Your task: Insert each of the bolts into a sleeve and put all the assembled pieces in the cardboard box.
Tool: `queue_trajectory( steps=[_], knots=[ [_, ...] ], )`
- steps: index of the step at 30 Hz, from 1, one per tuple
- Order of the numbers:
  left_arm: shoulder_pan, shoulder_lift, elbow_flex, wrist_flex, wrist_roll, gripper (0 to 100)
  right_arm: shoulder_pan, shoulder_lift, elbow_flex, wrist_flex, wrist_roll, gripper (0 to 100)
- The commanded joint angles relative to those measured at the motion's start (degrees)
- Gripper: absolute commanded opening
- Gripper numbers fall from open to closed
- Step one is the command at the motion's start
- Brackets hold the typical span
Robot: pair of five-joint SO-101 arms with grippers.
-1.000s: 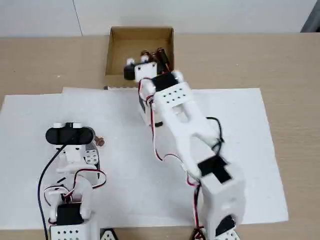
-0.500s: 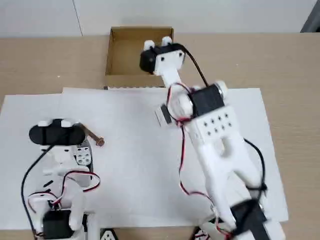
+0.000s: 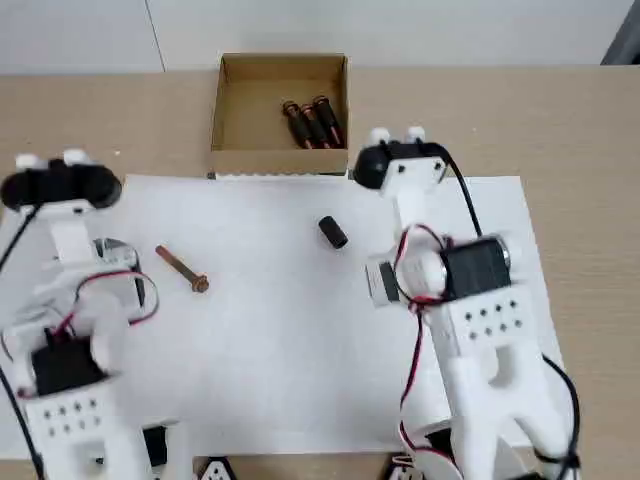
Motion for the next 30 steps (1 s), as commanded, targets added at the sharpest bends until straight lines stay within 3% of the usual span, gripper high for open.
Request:
queue_trajectory(
  steps=[1, 12, 23, 30],
  knots=[
    [-1.2, 6.9, -5.1, 0.3, -0.2, 1, 1.0, -6.2, 4.4, -2.6, -0.6, 0.3],
    [-1.2, 31.6, -14.6, 1.6, -0.2, 1, 1.0, -19.1, 18.7, -8.0, -0.6, 0.3],
    [-1.6, 56.3, -37.4, 13.9, -0.4, 1, 1.0, -28.0, 27.7, -12.6, -0.5, 0.3],
    [-5.0, 65.7, -45.2, 18.1, -1.7, 4, 1.1, -31.1, 30.7, -12.6, -0.5, 0.3]
  ],
)
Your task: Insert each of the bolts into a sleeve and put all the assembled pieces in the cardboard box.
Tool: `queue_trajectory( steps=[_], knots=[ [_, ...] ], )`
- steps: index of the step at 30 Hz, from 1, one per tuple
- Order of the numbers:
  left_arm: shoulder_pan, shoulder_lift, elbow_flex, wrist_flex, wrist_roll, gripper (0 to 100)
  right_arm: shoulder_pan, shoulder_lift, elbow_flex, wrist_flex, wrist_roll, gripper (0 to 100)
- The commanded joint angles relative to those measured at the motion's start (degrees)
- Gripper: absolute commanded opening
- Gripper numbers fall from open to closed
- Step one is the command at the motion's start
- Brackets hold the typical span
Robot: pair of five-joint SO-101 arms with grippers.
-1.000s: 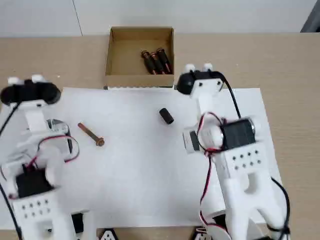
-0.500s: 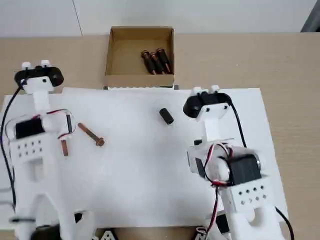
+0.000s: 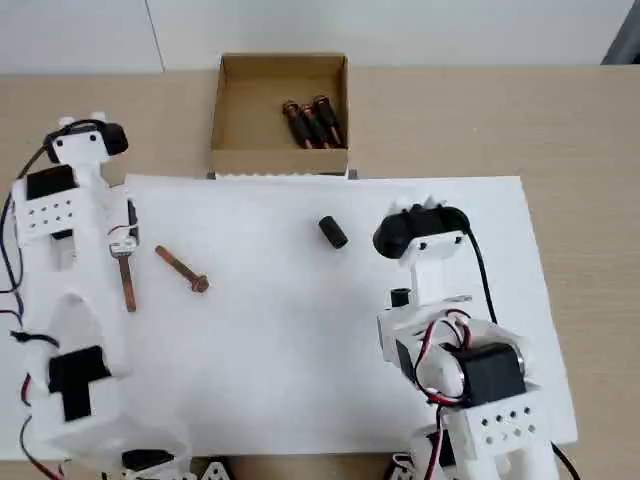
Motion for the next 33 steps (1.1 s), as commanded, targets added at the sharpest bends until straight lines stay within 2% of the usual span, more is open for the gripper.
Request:
queue_trajectory(
  steps=[1, 15, 25, 33],
  knots=[
    [-2.2, 1.8, -4.4, 1.5, -0.9, 6, 0.1, -1.6, -0.4, -1.5, -0.4, 0.3],
    [-2.7, 9.0, -4.9, -0.9, -3.4, 8, 0.1, -1.6, -0.4, -3.0, -0.1, 0.3],
    [-2.7, 11.3, -4.6, -7.7, -3.5, 8, 0.1, -1.6, -0.4, -3.0, 0.0, 0.3],
    [-2.7, 16.9, -4.9, -9.1, -3.5, 8, 0.0, -1.6, -0.4, -3.0, 0.0, 0.3]
  ],
)
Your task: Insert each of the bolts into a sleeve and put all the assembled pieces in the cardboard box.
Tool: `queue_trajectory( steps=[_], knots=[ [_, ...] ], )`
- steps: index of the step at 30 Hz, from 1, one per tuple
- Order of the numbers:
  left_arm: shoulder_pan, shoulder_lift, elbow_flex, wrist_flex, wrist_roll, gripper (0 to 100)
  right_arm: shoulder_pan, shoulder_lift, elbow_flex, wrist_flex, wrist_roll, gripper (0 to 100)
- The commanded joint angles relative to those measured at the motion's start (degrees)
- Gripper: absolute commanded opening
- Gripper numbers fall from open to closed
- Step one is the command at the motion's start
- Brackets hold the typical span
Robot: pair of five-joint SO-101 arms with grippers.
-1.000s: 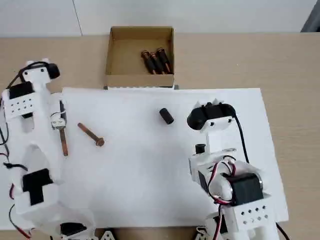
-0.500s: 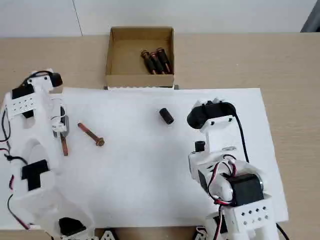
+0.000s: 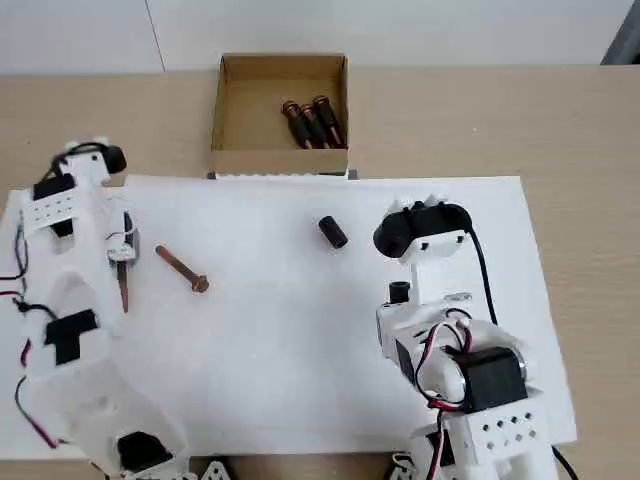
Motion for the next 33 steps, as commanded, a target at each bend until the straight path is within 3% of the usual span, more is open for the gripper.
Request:
queue_trajectory(
  steps=[1, 6, 9, 14, 19, 27, 33],
  knots=[
    [-0.2, 1.6, -2.0, -1.8, -0.3, 8, 0.3, -0.7, -0.4, -1.1, 0.0, 0.3],
    [-0.4, 2.3, -2.0, -3.9, -0.3, 7, 0.3, -0.7, -0.4, -1.1, 0.0, 0.3],
    [-0.1, 2.3, -2.1, -4.0, -0.3, 0, 0.3, -0.7, -0.4, -1.1, 0.0, 0.3],
    [0.0, 1.1, -2.2, -1.7, -0.2, 0, 0.3, -1.1, -0.7, -1.2, 0.0, 0.3],
    [0.2, -9.7, -2.2, 2.2, -0.1, 0, 0.3, -1.1, -2.2, -0.7, 0.0, 0.3],
    [9.5, -32.7, -2.2, 11.8, -0.4, 0, 0.3, -1.1, -7.6, 3.6, 2.4, 0.3],
    [12.4, -43.0, -2.1, 17.3, -0.4, 0, 2.3, -4.4, -7.7, 6.5, 3.4, 0.3]
  ],
)
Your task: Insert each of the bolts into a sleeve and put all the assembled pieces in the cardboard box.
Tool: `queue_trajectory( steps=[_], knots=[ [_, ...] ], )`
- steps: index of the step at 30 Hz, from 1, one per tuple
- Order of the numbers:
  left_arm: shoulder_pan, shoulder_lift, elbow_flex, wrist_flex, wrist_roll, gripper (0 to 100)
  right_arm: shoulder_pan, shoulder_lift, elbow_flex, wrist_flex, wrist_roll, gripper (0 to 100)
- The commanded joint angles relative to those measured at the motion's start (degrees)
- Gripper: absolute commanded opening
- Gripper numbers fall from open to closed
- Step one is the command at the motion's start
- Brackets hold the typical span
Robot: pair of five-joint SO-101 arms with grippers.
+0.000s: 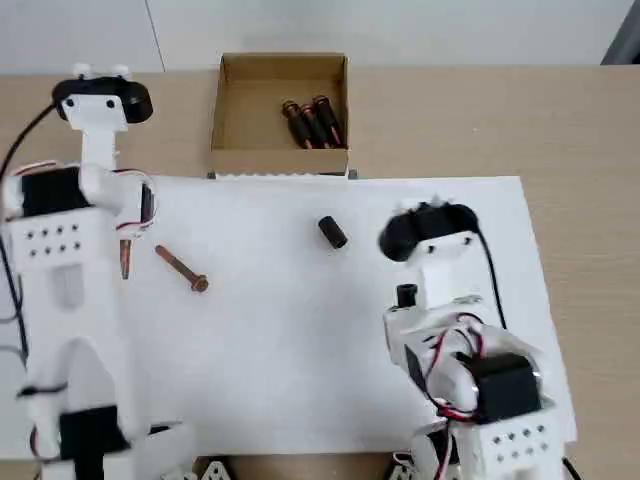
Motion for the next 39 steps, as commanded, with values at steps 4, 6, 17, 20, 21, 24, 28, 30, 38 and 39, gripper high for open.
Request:
queue_trajectory(
  steps=[4, 6, 17, 20, 21, 24, 28, 30, 38, 39],
  knots=[
    [3.0, -11.6, -1.3, 3.3, 0.0, 0, 0.4, -7.1, -2.4, 0.7, 4.0, 0.3],
    [4.0, -14.8, 0.7, 3.1, 0.0, 0, 0.4, -9.4, -2.3, 0.7, 5.2, 0.3],
    [9.6, -44.5, 35.3, -17.7, 0.2, 0, 0.4, -21.1, 10.9, -6.7, 7.4, 0.3],
    [9.6, -55.1, 46.8, -25.7, 0.3, 0, 0.4, -23.1, 14.1, -9.6, 7.4, 0.3],
    [9.6, -58.4, 50.1, -27.7, 0.3, 0, 0.4, -23.5, 14.9, -10.6, 7.4, 0.3],
    [9.6, -67.5, 58.7, -32.4, 0.6, 0, 0.4, -24.7, 18.6, -14.2, 7.4, 0.3],
    [9.6, -78.1, 67.1, -35.9, 9.1, 0, 0.0, -25.9, 24.2, -20.1, 7.3, 0.3],
    [9.7, -82.8, 70.6, -37.4, 13.2, 0, -1.7, -26.8, 26.9, -22.3, 7.3, 0.3],
    [12.3, -90.7, 78.9, -39.6, 26.5, 0, -9.2, -31.9, 38.5, -33.9, 7.3, 0.3],
    [13.0, -90.6, 79.1, -40.0, 27.6, 0, -9.9, -32.4, 40.1, -35.4, 7.3, 0.3]
  ],
)
